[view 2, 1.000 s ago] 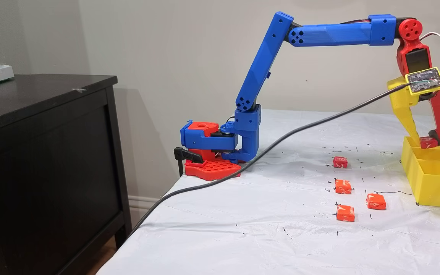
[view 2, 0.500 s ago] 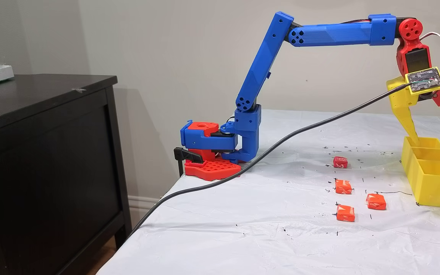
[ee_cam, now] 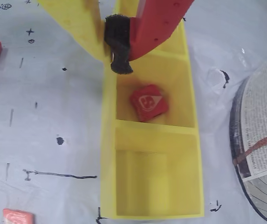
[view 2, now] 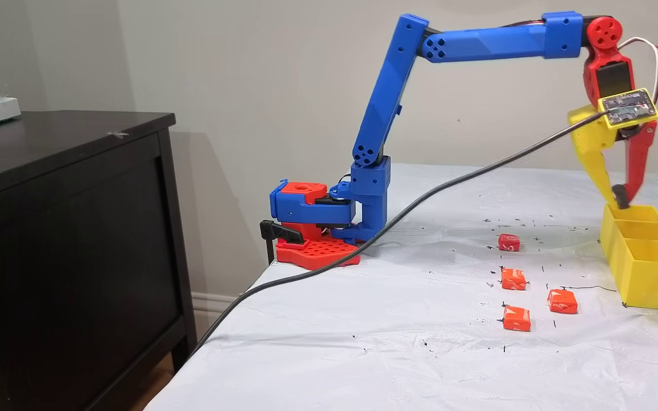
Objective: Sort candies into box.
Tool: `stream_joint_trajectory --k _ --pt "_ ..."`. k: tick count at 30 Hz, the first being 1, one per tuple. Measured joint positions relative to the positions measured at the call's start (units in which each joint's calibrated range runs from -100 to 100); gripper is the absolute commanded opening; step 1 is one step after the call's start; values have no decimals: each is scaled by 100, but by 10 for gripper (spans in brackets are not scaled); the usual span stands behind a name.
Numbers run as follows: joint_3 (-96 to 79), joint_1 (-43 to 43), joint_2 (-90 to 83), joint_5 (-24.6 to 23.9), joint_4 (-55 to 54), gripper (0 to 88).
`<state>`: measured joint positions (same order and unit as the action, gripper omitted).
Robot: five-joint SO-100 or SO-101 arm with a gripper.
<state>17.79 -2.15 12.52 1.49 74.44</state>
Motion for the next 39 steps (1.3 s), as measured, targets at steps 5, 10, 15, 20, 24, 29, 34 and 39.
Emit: stream_joint_trajectory --k 5,10,15,20,24,29,34,39 --pt "-642 -133 -584 186 484 2" --pt "-1651 -265 -1337 313 635 2" --pt "-2583 -265 -1895 440 563 2" --pt "-3456 -265 -2149 576 167 8" --pt "-3841 -265 -2208 630 8 51" --pt "-4688 -304 -2597 669 -500 123" --pt "-4970 -390 -2936 659 -690 179" --pt "-5030 -515 -2944 654 -825 227"
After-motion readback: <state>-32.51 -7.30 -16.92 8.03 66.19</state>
